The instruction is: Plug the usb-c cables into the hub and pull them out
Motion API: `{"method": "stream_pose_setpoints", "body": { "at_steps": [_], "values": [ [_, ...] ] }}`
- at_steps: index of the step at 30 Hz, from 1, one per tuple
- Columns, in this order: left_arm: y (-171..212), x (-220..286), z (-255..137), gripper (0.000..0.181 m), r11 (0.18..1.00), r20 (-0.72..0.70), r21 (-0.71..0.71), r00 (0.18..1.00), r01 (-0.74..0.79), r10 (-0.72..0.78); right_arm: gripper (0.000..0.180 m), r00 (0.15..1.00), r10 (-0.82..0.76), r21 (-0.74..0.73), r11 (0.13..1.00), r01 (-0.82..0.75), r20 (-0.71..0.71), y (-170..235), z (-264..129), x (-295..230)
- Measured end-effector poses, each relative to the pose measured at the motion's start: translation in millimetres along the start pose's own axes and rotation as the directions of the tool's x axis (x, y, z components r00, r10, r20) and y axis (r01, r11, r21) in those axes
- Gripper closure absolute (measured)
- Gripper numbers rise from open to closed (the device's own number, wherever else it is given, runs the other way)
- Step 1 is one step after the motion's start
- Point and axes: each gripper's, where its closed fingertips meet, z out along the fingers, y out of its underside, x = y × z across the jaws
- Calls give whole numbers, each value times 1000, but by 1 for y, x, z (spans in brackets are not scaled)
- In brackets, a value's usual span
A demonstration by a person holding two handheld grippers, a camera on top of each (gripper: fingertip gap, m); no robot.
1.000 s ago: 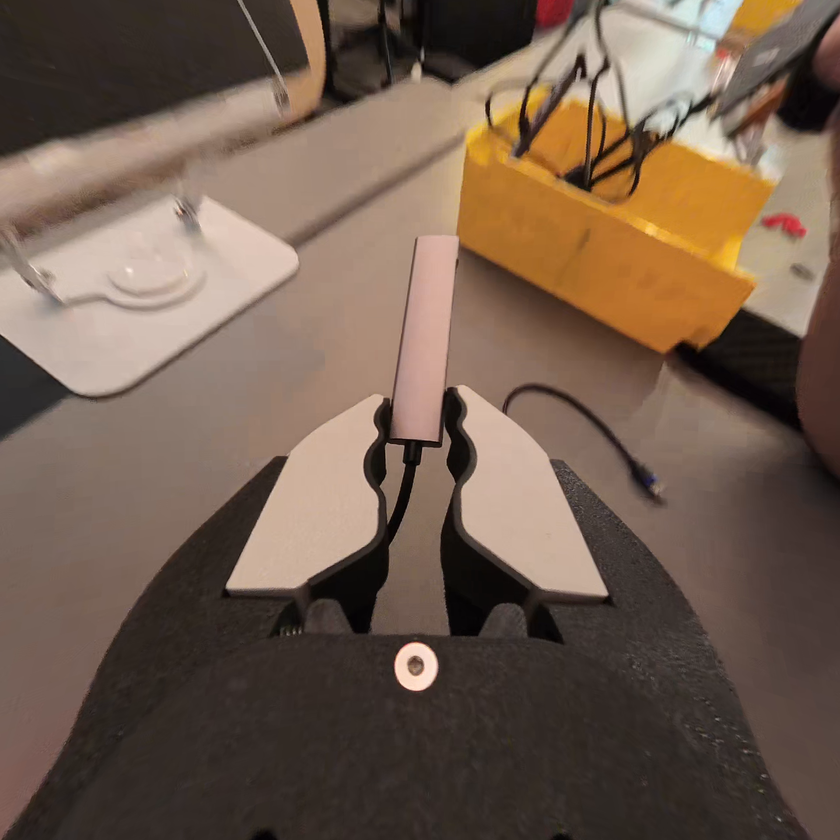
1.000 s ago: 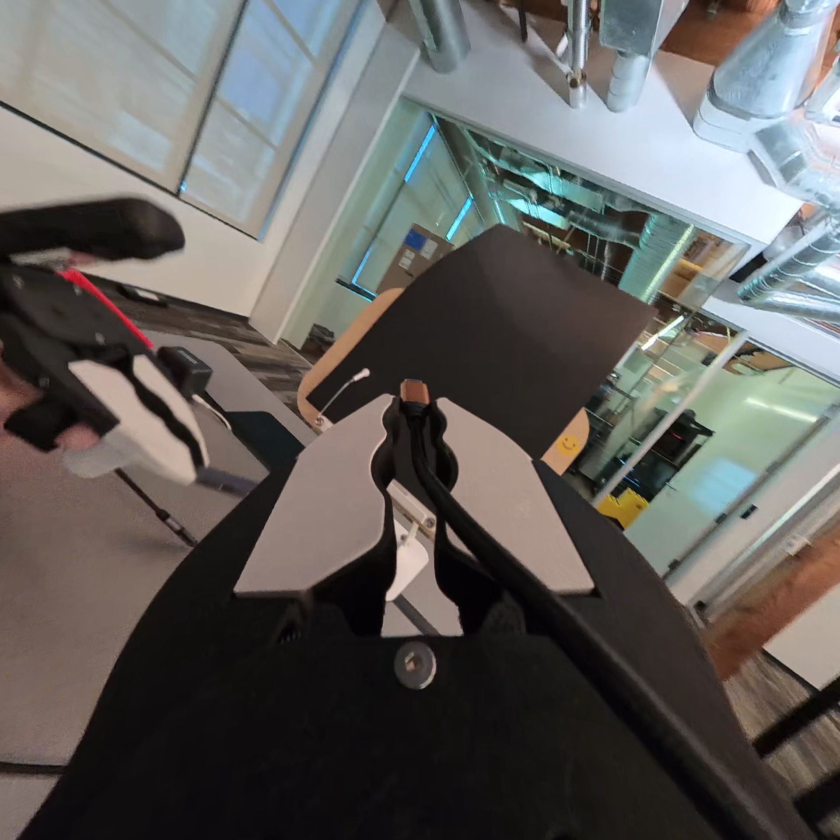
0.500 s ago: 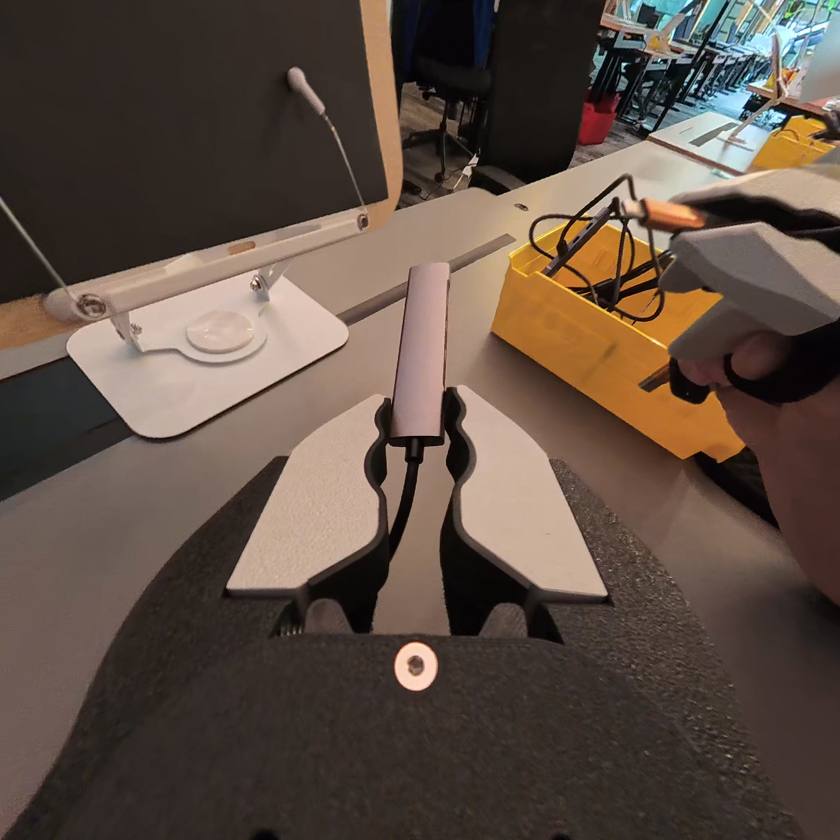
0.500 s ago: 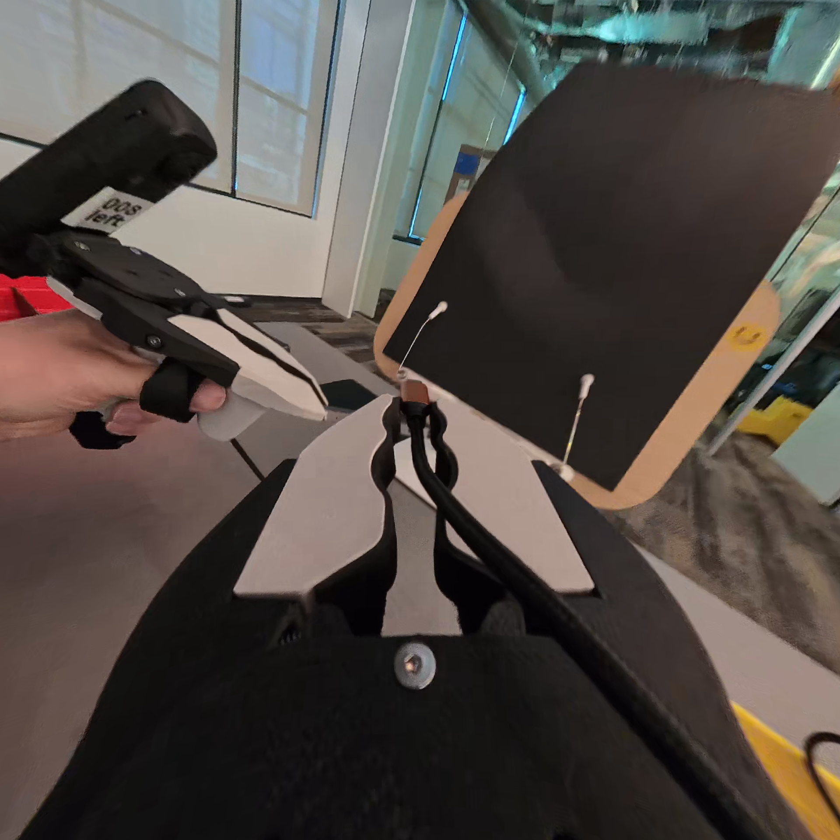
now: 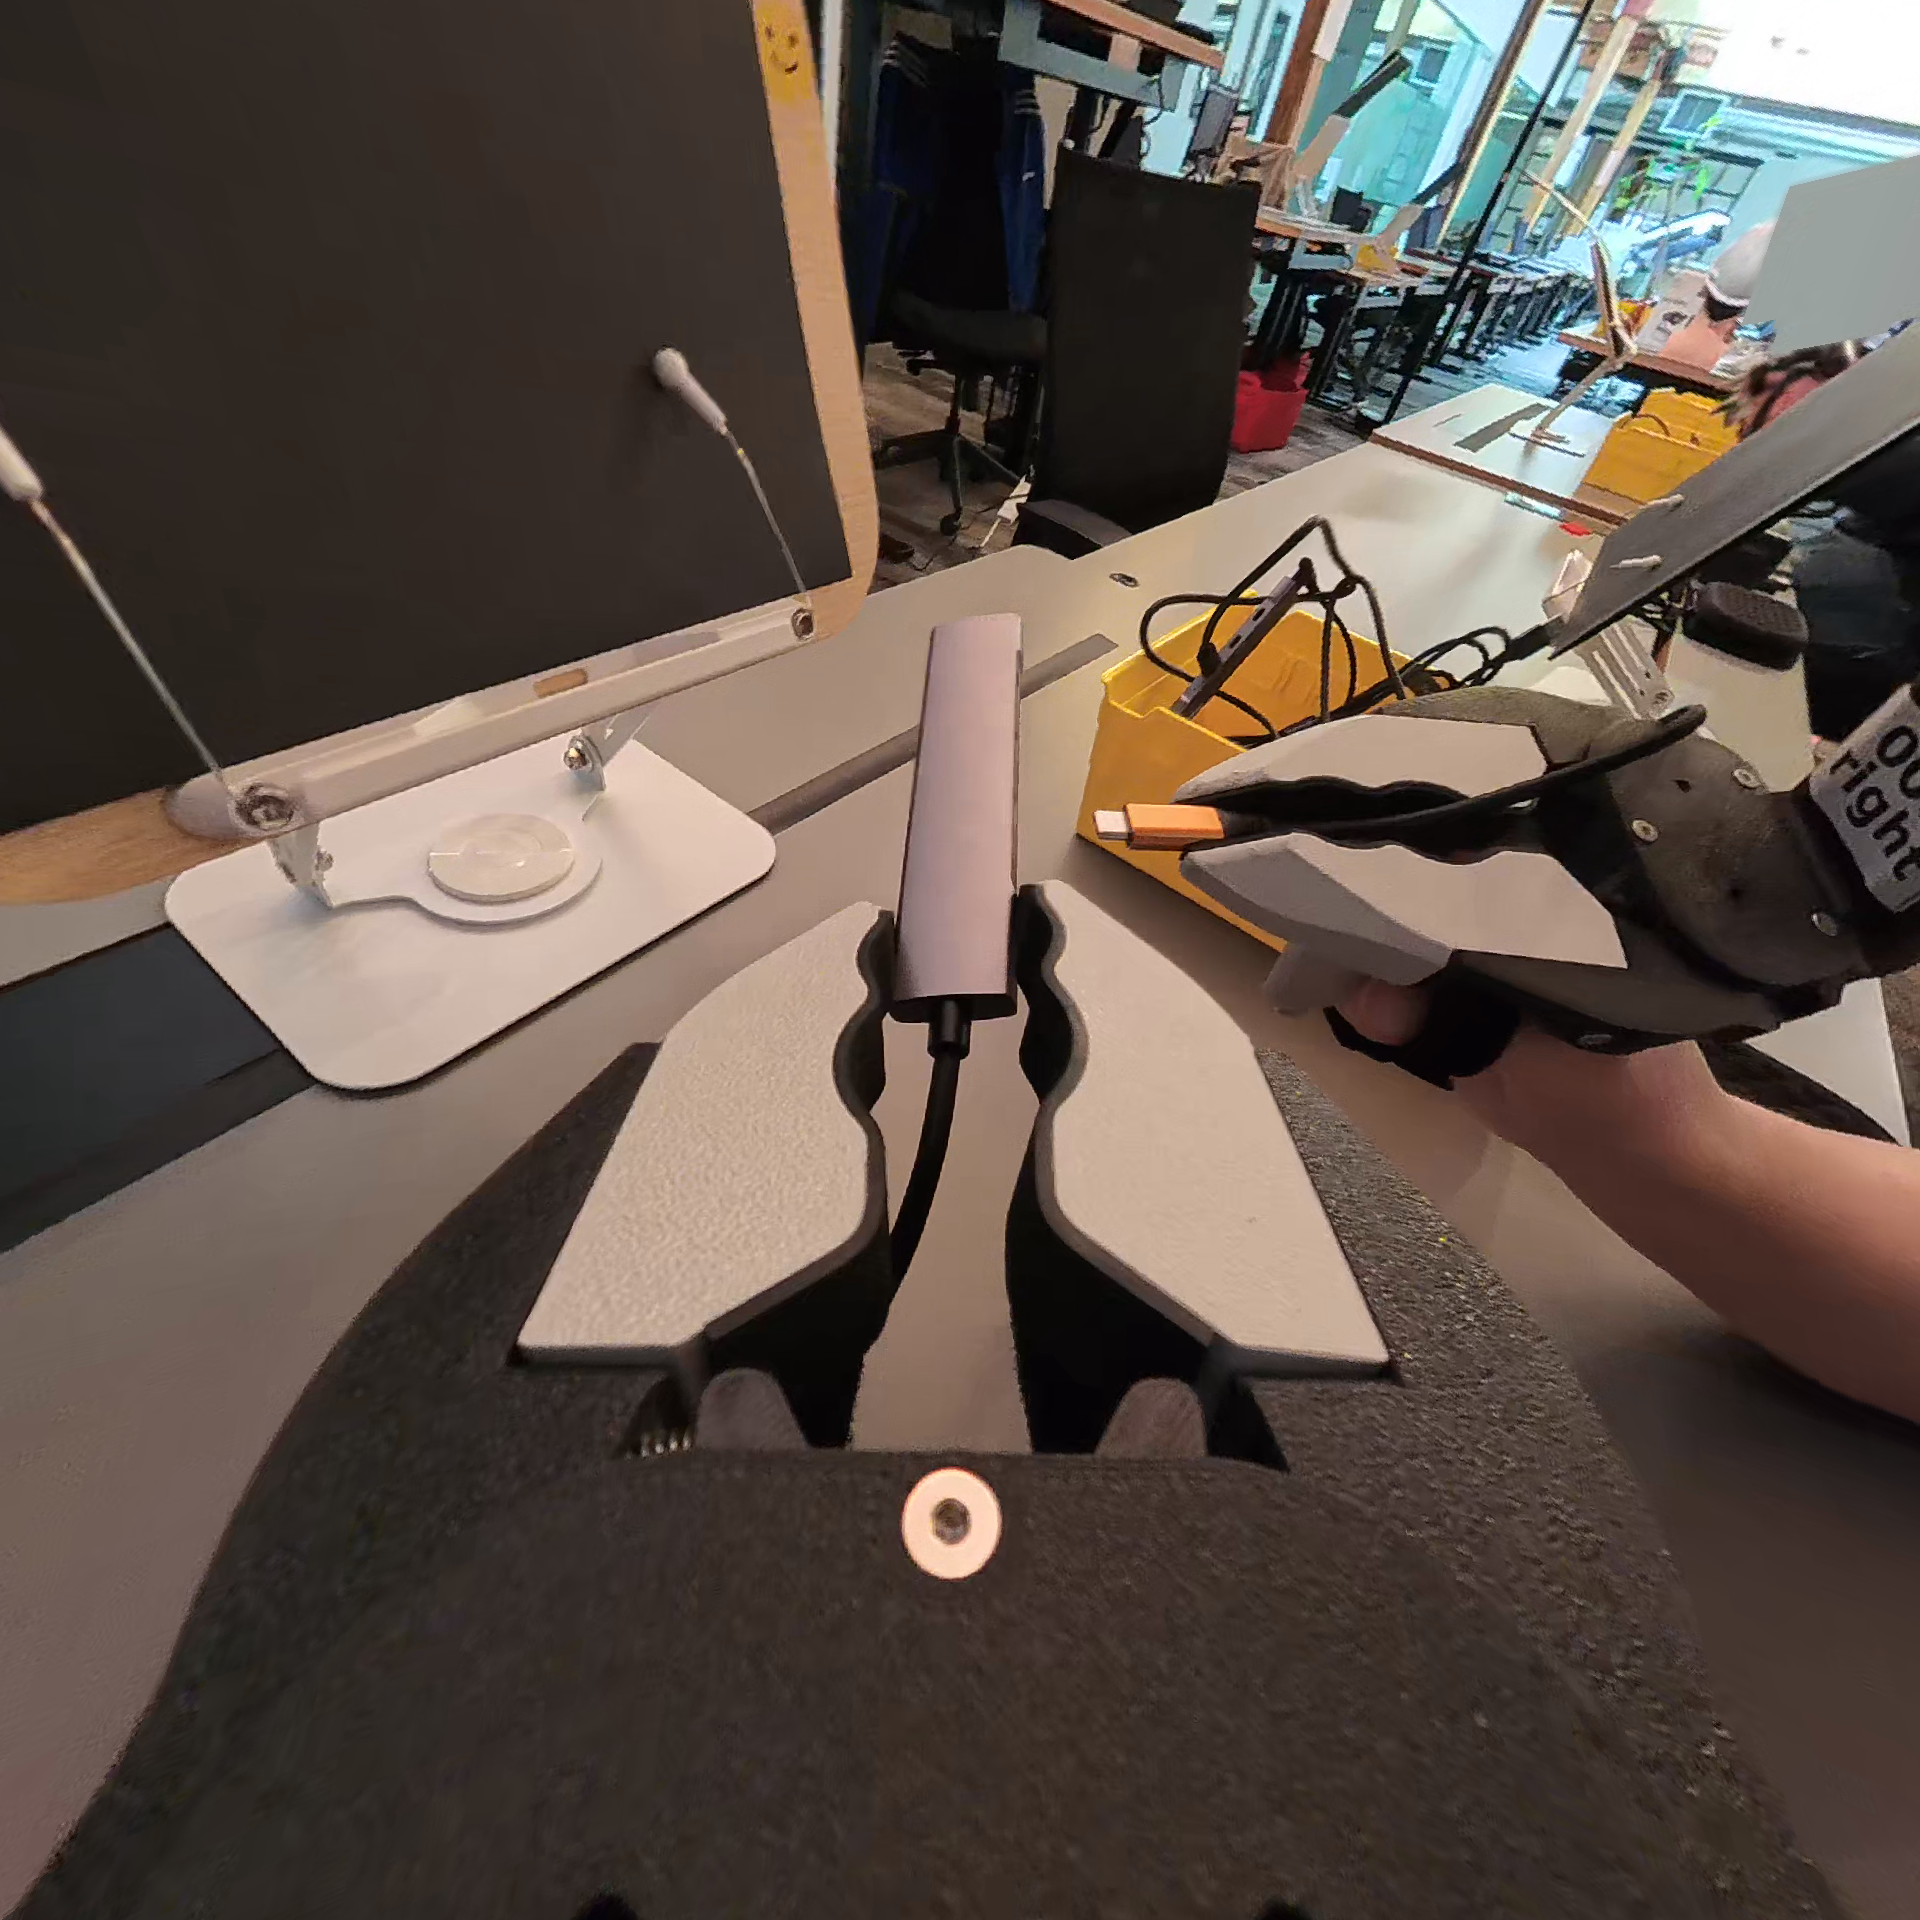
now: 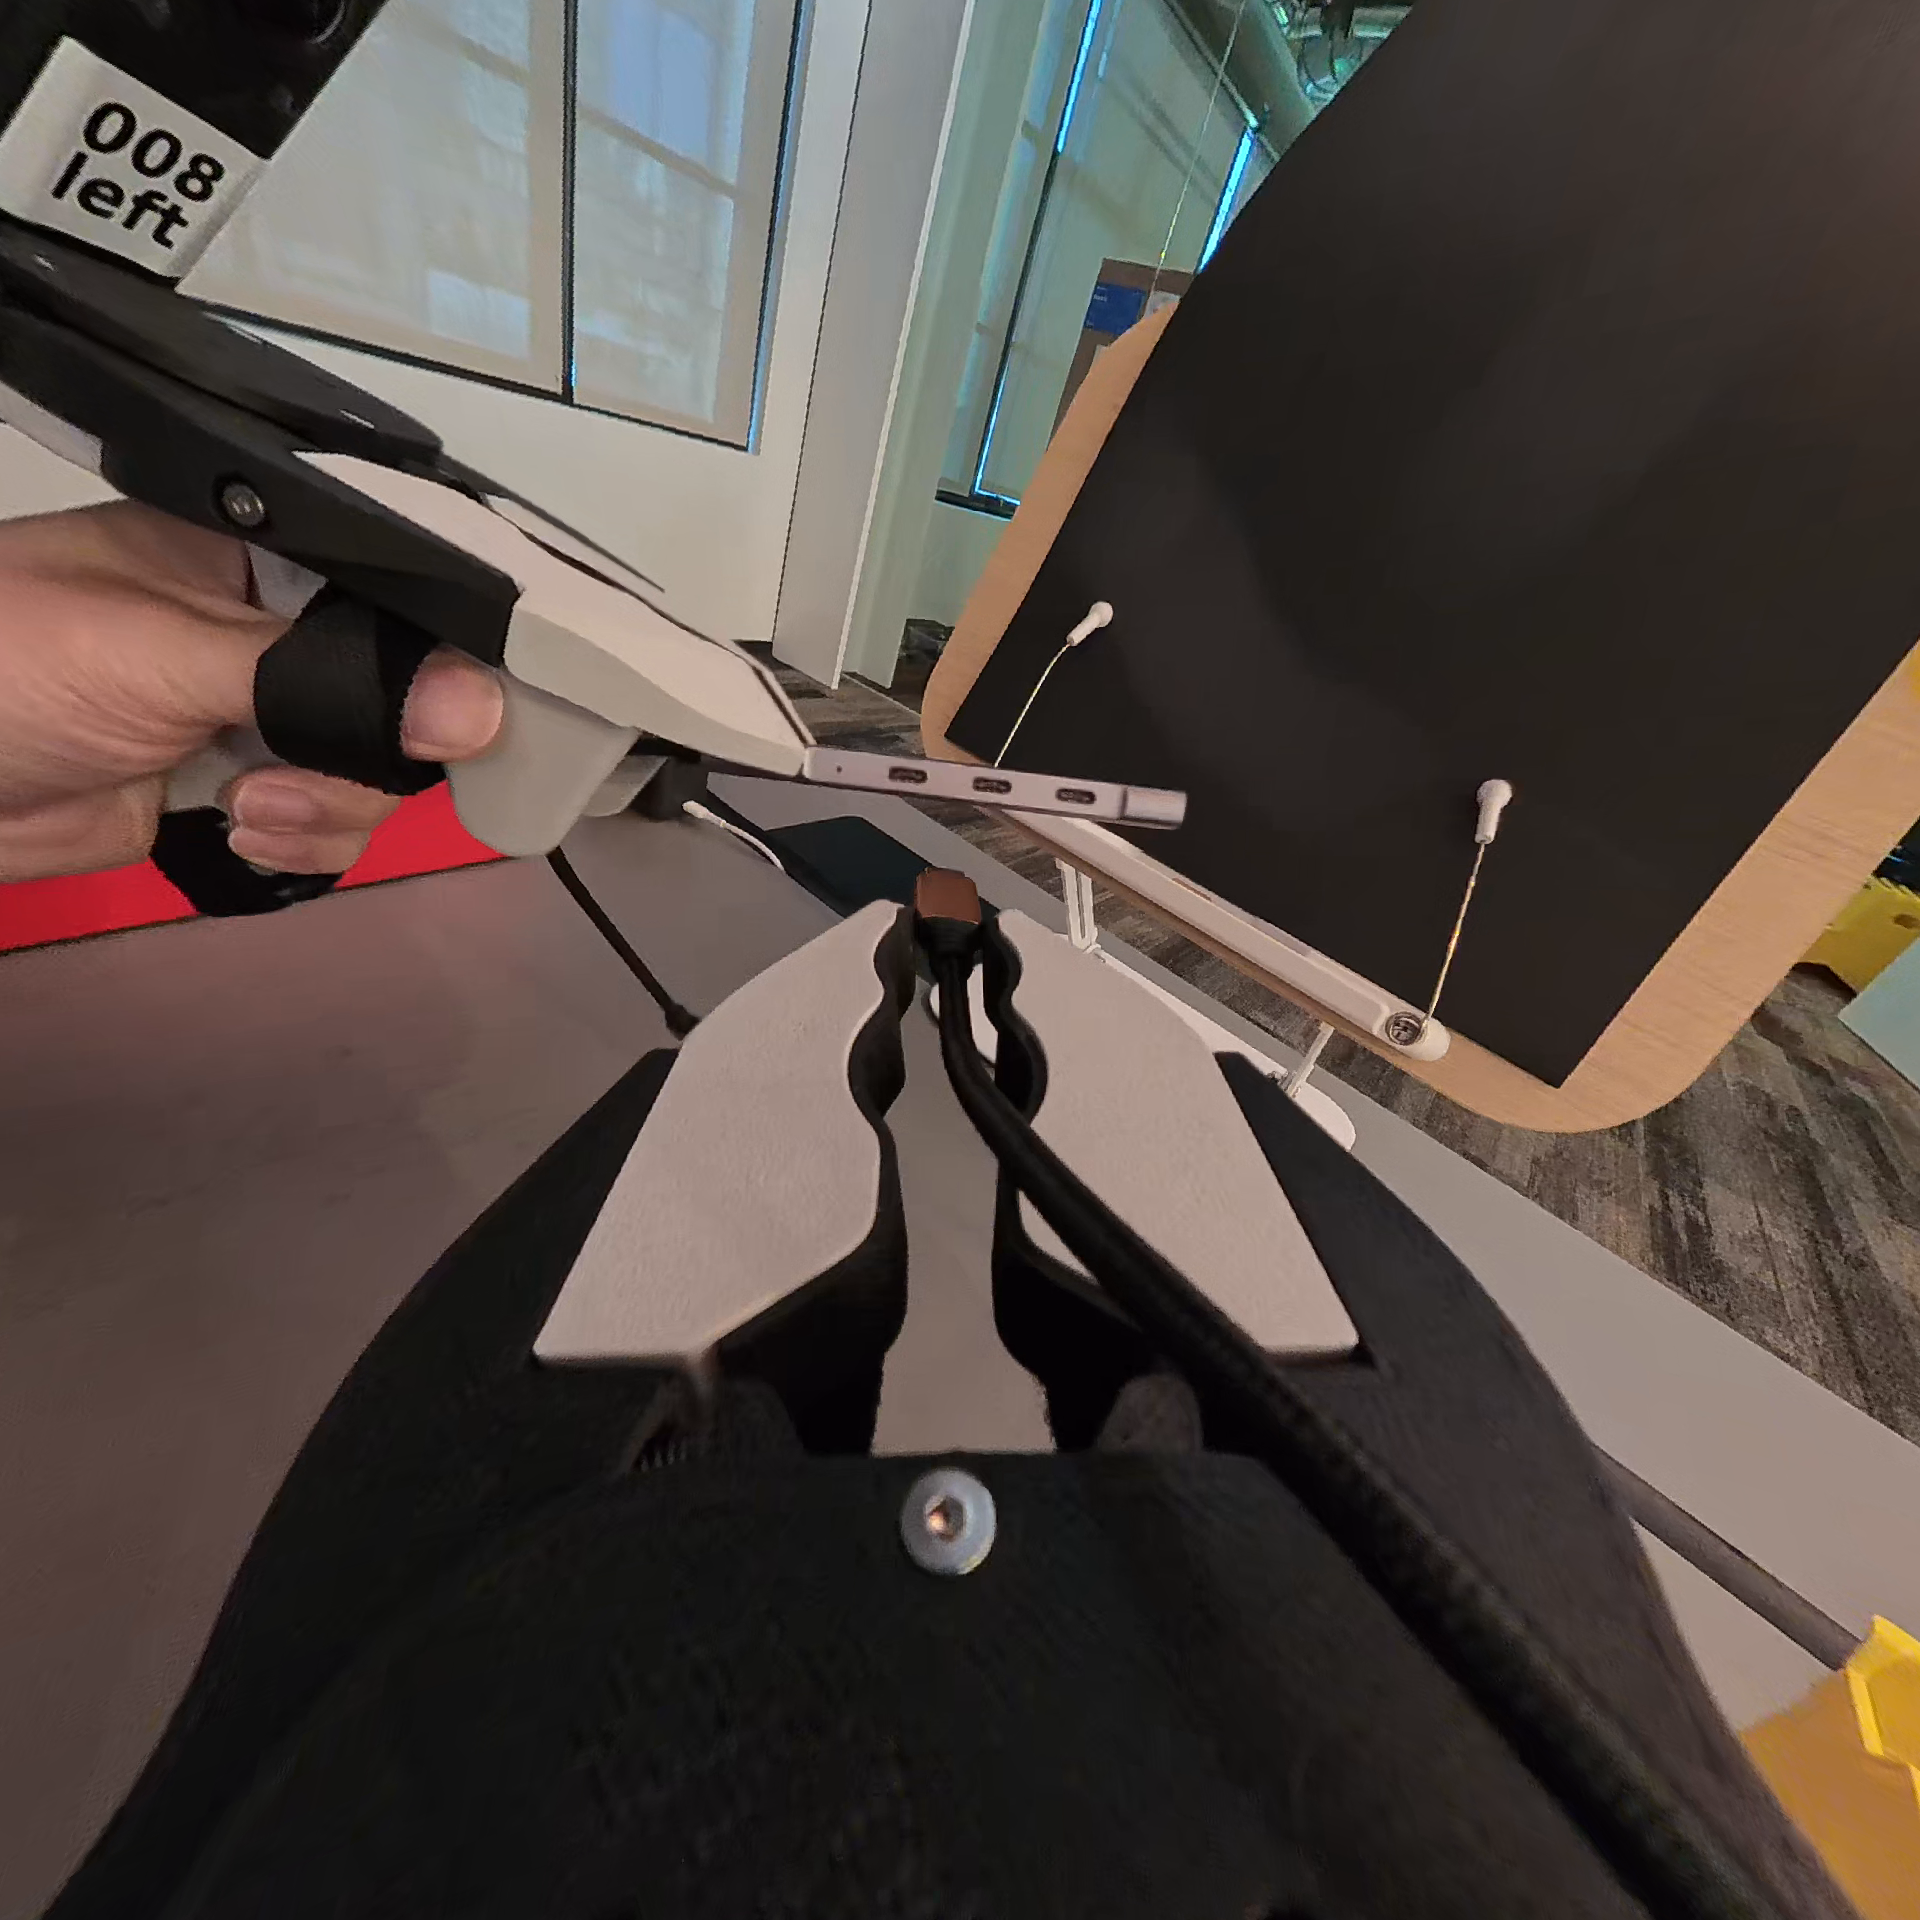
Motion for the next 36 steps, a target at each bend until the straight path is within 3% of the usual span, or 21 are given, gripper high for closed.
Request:
{"method": "stream_pose_setpoints", "body": {
  "at_steps": [26, 36],
  "values": [
    [-3, 27, 18, 159, 995, 11, 8, 995, -100, 100, 167, 999, 23, 13, 1000, -23, -22, -8, -4, 9],
    [-12, 36, 11, 159, 933, 82, 9, 930, -360, 358, 167, 998, -34, 63, 997, 36, -47, -19, -9, 6]
  ]
}}
